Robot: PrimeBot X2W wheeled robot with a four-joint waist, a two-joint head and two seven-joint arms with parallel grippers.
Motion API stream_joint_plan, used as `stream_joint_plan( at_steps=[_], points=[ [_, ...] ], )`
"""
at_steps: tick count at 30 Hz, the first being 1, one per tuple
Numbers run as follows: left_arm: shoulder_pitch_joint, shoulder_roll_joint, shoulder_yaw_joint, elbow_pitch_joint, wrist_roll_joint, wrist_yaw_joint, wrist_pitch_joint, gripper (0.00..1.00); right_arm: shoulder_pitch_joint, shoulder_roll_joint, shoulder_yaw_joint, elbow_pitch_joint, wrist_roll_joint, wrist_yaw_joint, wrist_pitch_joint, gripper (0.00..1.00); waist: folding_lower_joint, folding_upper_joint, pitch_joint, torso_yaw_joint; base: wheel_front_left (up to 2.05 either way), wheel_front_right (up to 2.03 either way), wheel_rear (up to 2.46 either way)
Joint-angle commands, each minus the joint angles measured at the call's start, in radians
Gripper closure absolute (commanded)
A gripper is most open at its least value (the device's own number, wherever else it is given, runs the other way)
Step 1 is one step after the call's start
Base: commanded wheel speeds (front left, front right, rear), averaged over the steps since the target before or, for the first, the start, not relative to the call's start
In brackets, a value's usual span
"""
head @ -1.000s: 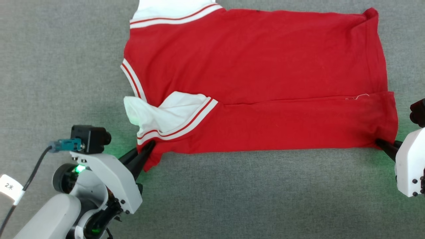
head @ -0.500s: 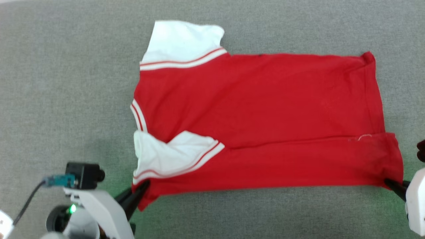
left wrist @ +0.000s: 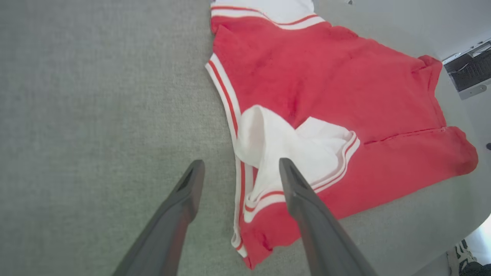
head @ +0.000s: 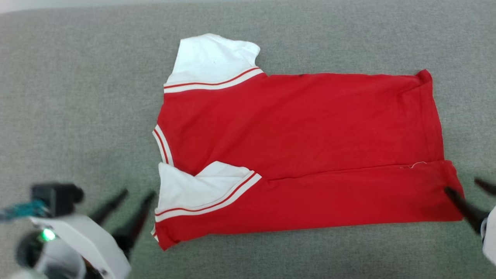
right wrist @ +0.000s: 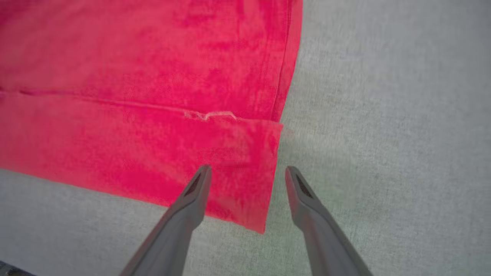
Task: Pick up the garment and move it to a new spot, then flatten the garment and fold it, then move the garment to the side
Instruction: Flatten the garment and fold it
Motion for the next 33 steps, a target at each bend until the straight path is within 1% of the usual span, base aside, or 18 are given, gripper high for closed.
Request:
stream_joint_plan(
  at_steps=[1, 3, 4, 5, 7, 9, 12, 15, 20, 22, 27, 30, 32, 33],
  points=[
    [-0.027, 0.02, 0.021, -0.012, 0.012, 0.002, -0.002, 0.0, -0.027, 0.015, -0.013, -0.02, -0.001, -0.001, -0.028, 0.0, 0.0, 0.0, -0.001, -0.003, 0.0, 0.0, 0.0],
    [-0.072, 0.045, 0.055, -0.02, 0.021, 0.007, 0.0, 0.0, -0.045, 0.036, -0.018, -0.044, -0.012, -0.001, -0.074, 0.0, 0.0, 0.0, -0.001, -0.01, 0.0, 0.0, 0.0],
    [-0.102, 0.057, 0.066, -0.017, 0.029, 0.003, 0.005, 0.0, -0.06, 0.045, -0.011, -0.053, -0.017, -0.001, -0.1, 0.0, 0.0, 0.0, 0.001, -0.016, 0.0, 0.0, 0.0],
    [-0.135, 0.056, 0.074, -0.01, 0.024, -0.005, 0.008, 0.0, -0.073, 0.058, -0.005, -0.057, -0.022, -0.001, -0.123, 0.0, 0.0, 0.0, 0.004, -0.022, 0.0, 0.0, 0.0],
    [-0.225, 0.041, 0.088, 0.017, -0.004, -0.032, 0.023, 0.0, -0.096, 0.077, 0.028, -0.063, -0.027, -0.001, -0.162, 0.0, 0.0, 0.0, 0.014, -0.039, 0.0, 0.0, 0.0],
    [-0.328, 0.043, 0.088, 0.068, -0.006, -0.071, 0.043, 0.0, -0.123, 0.091, 0.064, -0.062, -0.024, -0.001, -0.194, 0.0, 0.0, 0.0, 0.03, -0.06, 0.0, 0.0, 0.0],
    [-0.491, 0.033, 0.06, 0.185, 0.009, -0.126, 0.085, 0.0, -0.158, 0.11, 0.11, -0.052, -0.03, -0.001, -0.242, 0.0, 0.0, 0.0, 0.059, -0.099, 0.0, 0.0, 0.0],
    [-0.651, 0.021, 0.016, 0.334, 0.041, -0.176, 0.137, 0.0, -0.189, 0.128, 0.147, -0.035, -0.033, -0.001, -0.286, 0.0, 0.0, 0.0, 0.089, -0.142, 0.0, 0.0, 0.0],
    [-0.87, -0.003, -0.055, 0.591, 0.086, -0.242, 0.241, 0.0, -0.235, 0.152, 0.205, 0.006, -0.026, -0.001, -0.339, 0.0, 0.0, 0.0, 0.137, -0.217, 0.0, 0.0, 0.0],
    [-0.937, -0.019, -0.074, 0.685, 0.077, -0.266, 0.294, 0.0, -0.259, 0.162, 0.226, 0.024, -0.019, -0.001, -0.358, 0.0, 0.0, 0.0, 0.154, -0.245, 0.0, 0.0, 0.0],
    [-1.059, -0.048, -0.127, 0.879, 0.09, -0.303, 0.408, 0.0, -0.301, 0.184, 0.26, 0.068, -0.011, -0.001, -0.402, 0.0, 0.0, 0.0, 0.183, -0.294, 0.0, 0.0, 0.0],
    [-1.104, -0.067, -0.143, 0.967, 0.077, -0.314, 0.466, 0.0, -0.312, 0.189, 0.274, 0.088, -0.008, -0.001, -0.419, 0.0, 0.0, 0.0, 0.197, -0.312, 0.0, 0.0, 0.0],
    [-1.121, -0.081, -0.15, 1.011, 0.058, -0.329, 0.506, 0.0, -0.313, 0.189, 0.279, 0.1, -0.006, -0.001, -0.43, 0.0, 0.0, 0.0, 0.202, -0.319, 0.0, 0.0, 0.0],
    [-1.13, -0.078, -0.155, 1.026, 0.06, -0.338, 0.519, 0.0, -0.314, 0.189, 0.281, 0.105, -0.004, -0.001, -0.435, 0.0, 0.0, 0.0, 0.204, -0.322, 0.0, 0.0, 0.0]
  ],
)
